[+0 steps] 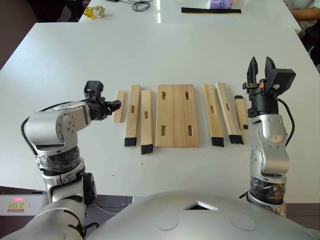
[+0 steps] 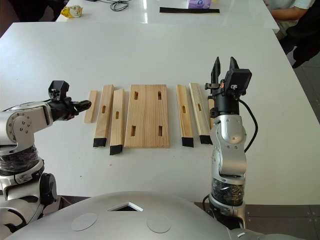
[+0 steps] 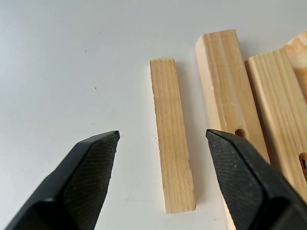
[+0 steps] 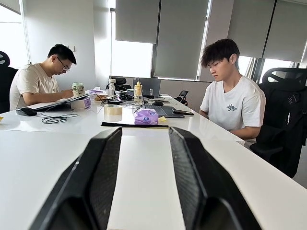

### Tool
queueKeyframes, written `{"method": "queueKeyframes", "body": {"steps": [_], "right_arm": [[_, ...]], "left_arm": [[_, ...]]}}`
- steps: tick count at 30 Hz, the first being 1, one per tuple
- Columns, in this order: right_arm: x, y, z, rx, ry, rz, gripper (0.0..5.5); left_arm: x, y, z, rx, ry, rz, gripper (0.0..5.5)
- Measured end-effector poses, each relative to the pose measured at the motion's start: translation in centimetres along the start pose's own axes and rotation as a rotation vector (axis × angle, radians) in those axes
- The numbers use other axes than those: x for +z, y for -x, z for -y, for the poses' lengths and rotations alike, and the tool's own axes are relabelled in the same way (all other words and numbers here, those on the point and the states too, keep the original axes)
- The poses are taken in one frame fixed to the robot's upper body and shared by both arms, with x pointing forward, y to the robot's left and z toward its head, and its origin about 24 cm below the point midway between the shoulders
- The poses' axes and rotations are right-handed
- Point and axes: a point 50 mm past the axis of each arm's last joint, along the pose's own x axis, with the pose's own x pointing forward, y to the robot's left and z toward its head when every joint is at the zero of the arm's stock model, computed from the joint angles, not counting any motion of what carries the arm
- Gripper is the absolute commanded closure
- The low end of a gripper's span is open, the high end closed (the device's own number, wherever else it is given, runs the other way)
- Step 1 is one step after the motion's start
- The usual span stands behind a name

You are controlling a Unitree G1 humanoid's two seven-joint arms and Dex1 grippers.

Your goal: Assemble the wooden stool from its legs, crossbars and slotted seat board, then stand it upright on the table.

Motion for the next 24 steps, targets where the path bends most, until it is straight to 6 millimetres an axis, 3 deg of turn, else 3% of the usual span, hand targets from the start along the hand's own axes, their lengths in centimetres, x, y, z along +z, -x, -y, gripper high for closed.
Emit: {"method": "queueKeyframes", "body": {"steps": [10, 24], "right_arm": [[-0.7, -0.3, -0.1, 0.013, 0.005, -0.016, 3.68], [-1.0, -0.3, -0.2, 0.017, 0.003, -0.018, 3.68]], "left_arm": [[-1.9, -1.2, 0.9, -0.008, -0.039, -0.096, 2.12], [-1.9, -2.2, 0.0, 0.024, -0.024, -0.112, 2.12]]}}
